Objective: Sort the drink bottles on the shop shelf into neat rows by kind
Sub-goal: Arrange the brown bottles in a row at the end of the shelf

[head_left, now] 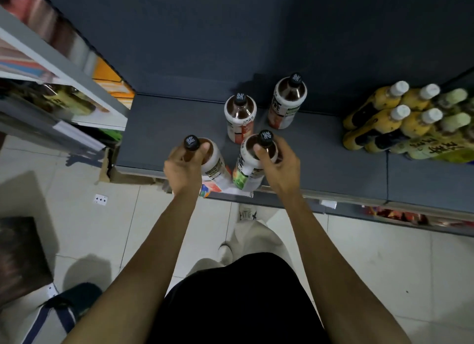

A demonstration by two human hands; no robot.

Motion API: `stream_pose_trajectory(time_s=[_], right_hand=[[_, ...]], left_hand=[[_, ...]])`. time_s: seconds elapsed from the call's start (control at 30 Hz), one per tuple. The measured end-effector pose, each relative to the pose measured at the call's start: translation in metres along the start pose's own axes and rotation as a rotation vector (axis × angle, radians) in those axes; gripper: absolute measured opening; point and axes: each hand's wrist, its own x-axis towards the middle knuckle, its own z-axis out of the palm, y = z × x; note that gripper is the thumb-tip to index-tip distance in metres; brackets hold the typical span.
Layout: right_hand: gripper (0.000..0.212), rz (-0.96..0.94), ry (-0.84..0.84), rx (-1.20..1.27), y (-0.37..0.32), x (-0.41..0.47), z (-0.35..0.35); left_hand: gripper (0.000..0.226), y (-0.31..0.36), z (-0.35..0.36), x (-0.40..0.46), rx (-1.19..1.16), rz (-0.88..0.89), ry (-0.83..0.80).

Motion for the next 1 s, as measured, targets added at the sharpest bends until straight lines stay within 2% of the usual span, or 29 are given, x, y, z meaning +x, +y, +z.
stream_pose_trajectory(time_s=[0.07,0.17,0.3,0.43,0.5,0.57,0.73,0.87,0.97,1.0], right_hand=[[0.029,-0.047,0.029,-0.001,-0.008,-0.017,-0.006],[0.027,-0.106,0.088,0.094,-0.021,-0.051,-0.011],[0.026,-0.188,0.08,0.259,-0.049,-0.095,-0.015],[0.011,-0.28,0.097,0.328,-0.078,-0.135,-0.023],[0.007,-0.304,0.086,0.315,-0.089,-0.151,-0.025],[0.006,-0.303,0.081,0.293,-0.096,-0.163,-0.028],[0.014,-0.261,0.084,0.244,-0.104,-0.179,-0.041],[0.025,-0.165,0.021,0.212,-0.099,-0.187,-0.056],[0.016,-0.096,-0.02,0.217,-0.091,-0.19,-0.069],[0.021,-0.079,-0.014,0.237,-0.088,-0.19,-0.073]], left_hand=[[0.033,0.0,-0.011,-0.007,-0.101,-0.014,0.014],[0.024,0.0,-0.038,-0.023,-0.25,0.024,-0.074],[0.012,0.004,-0.077,-0.051,-0.385,0.191,-0.167],[0.023,0.011,-0.1,-0.078,-0.449,0.378,-0.276],[0.016,0.012,-0.107,-0.091,-0.42,0.447,-0.361],[0.011,0.012,-0.111,-0.102,-0.418,0.462,-0.432],[0.025,0.021,-0.114,-0.118,-0.391,0.484,-0.546],[0.021,0.037,-0.112,-0.124,-0.355,0.486,-0.638],[0.014,0.048,-0.103,-0.13,-0.364,0.471,-0.661],[0.013,0.051,-0.098,-0.131,-0.374,0.458,-0.664]])
